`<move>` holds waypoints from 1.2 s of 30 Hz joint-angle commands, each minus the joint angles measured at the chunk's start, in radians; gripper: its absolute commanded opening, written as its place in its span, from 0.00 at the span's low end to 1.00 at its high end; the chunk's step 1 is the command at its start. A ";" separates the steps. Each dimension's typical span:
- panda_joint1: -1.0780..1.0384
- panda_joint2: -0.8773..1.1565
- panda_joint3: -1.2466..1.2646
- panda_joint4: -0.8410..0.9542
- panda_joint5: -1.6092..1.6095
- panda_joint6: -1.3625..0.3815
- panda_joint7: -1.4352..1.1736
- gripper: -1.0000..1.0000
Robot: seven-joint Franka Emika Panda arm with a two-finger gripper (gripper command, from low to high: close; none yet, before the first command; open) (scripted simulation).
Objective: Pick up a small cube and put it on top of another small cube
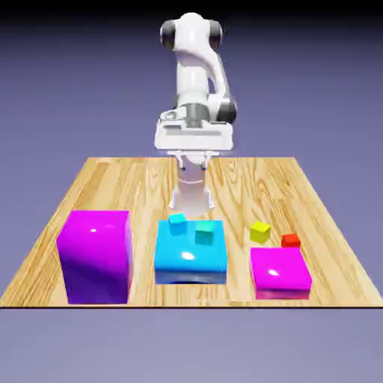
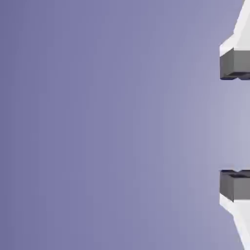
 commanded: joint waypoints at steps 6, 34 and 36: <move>0.188 0.217 0.057 0.071 -0.065 -0.097 -0.182 0.50; 0.652 0.789 0.154 0.250 -0.253 -0.271 -0.579 0.00; 0.618 0.717 0.186 0.235 -0.215 -0.328 -0.602 0.00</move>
